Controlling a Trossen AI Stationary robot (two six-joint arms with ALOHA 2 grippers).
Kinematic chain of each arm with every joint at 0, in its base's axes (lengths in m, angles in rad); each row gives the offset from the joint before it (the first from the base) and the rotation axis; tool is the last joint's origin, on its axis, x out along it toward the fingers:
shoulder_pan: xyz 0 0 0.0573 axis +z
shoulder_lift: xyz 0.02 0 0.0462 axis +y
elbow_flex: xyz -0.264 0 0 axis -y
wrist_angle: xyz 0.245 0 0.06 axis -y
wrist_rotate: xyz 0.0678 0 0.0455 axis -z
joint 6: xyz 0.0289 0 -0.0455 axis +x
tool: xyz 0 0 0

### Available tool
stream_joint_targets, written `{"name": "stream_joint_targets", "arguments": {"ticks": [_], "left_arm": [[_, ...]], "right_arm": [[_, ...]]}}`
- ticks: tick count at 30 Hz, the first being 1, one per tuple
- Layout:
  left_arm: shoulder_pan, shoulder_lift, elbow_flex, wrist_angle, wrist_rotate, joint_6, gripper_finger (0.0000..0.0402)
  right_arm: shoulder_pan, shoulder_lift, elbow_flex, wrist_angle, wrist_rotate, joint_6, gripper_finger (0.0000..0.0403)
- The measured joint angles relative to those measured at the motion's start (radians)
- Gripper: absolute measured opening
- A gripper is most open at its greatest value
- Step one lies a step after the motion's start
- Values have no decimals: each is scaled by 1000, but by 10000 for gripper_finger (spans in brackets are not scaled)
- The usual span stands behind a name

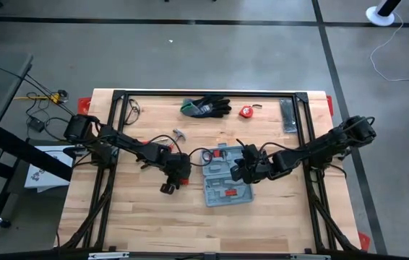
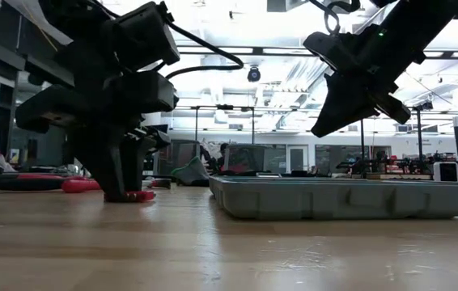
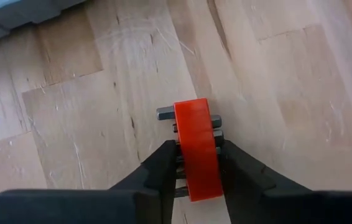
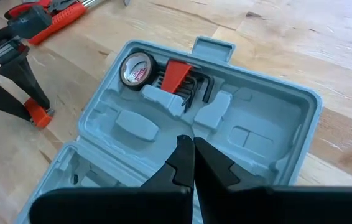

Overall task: Prefit tool cases
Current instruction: Put the screwdriver bit set into the gray tool case

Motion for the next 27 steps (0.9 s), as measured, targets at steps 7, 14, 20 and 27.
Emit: {"name": "stream_joint_targets", "arguments": {"ticks": [7, 14, 20, 27], "left_arm": [[3, -4, -2, 2, -20, -38, 104], [8, -17, -3, 11, -18, -126, 187], [8, -17, -3, 24, -11, -170, 231], [7, -16, 24, 17, -87, -173, 238]], "right_arm": [[0, 0, 0, 0, 0, 0, 0], [0, 0, 0, 0, 8, 0, 0], [0, 0, 0, 0, 12, 0, 0], [0, 0, 0, 0, 12, 0, 0]]}}
